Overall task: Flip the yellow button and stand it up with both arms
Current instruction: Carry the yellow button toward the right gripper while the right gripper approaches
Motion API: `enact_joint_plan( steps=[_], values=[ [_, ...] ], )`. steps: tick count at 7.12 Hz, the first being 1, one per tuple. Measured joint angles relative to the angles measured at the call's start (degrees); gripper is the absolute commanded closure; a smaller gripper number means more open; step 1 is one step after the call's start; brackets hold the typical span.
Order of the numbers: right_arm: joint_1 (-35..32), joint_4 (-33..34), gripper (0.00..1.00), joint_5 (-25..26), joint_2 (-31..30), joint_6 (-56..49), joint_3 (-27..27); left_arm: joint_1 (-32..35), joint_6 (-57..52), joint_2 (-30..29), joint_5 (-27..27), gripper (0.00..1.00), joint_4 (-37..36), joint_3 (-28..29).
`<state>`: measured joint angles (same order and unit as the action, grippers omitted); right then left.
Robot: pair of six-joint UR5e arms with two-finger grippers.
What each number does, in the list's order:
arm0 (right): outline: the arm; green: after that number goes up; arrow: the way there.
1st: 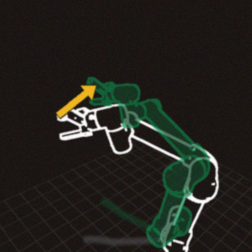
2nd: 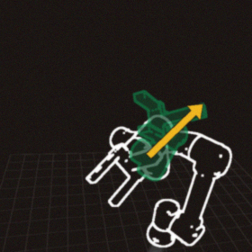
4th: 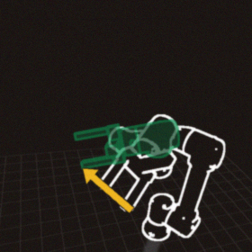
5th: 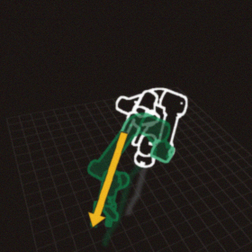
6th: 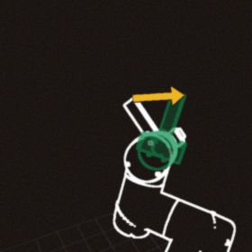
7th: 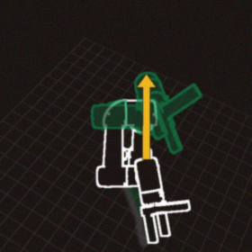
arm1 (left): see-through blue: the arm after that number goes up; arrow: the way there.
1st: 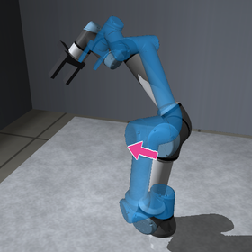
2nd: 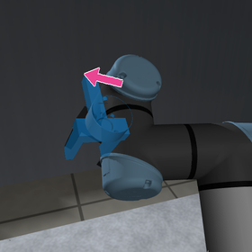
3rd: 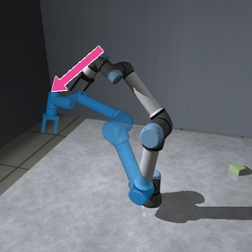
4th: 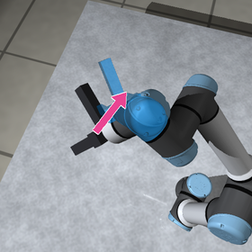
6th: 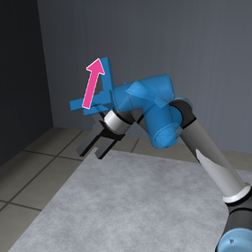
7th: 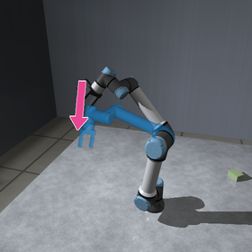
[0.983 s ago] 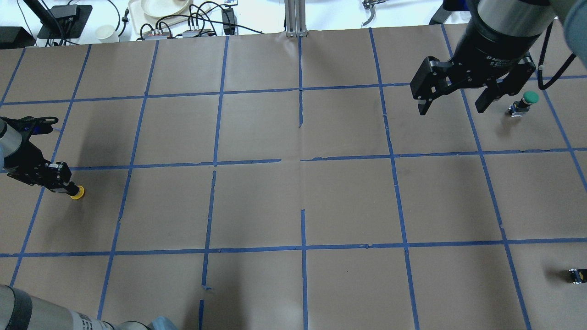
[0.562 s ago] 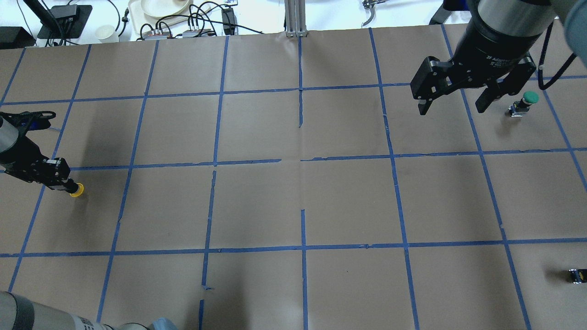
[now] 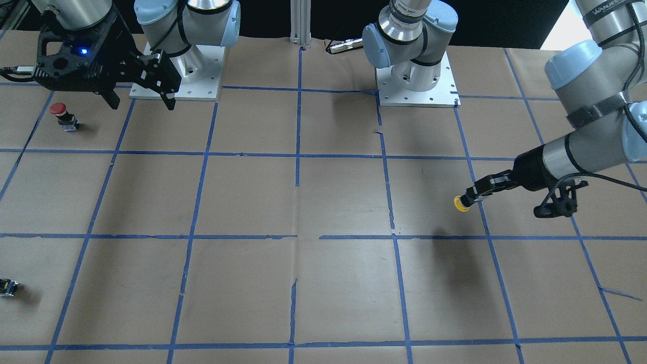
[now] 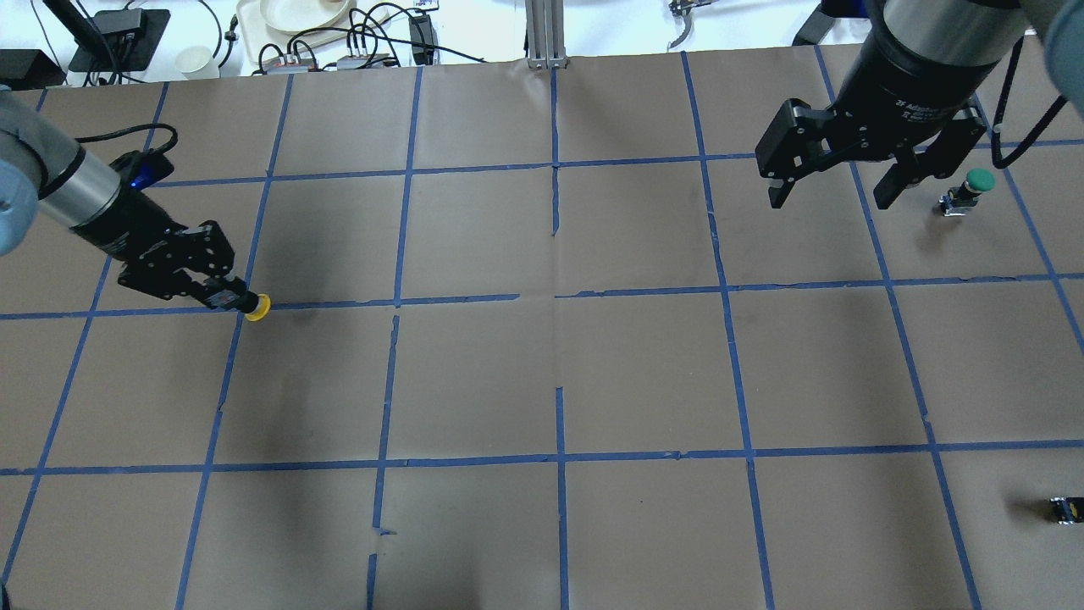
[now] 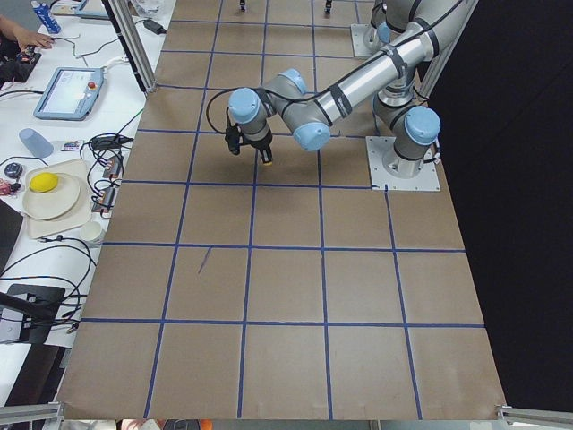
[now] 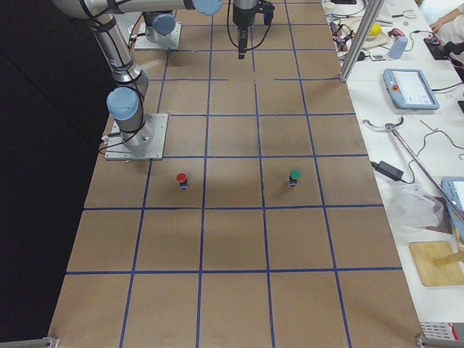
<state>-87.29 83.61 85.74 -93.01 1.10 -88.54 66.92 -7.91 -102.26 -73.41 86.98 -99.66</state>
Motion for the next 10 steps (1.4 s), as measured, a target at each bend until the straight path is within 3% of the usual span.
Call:
enact_joint_plan(
  steps=[3,6,8,10],
  values=[
    [7.2,-4.7,0.0,-12.1,0.1,3.9,0.2,7.9,15.8,0.7,26.3,1.0,10.8,3.5],
    [15.9,-15.5,0.0,-34.4,0.4,2.4,0.0,14.7,29.1,3.0,49.9,1.0,12.7,3.7],
    [16.4,-20.3,0.0,-50.4,2.4,2.1,-1.3,18.0,35.3,5.0,59.8,1.0,12.8,2.7],
    [14.4,-28.0,0.0,-59.6,3.8,2.5,-1.9,20.5,38.2,5.7,66.3,1.0,12.9,1.2]
  ],
)
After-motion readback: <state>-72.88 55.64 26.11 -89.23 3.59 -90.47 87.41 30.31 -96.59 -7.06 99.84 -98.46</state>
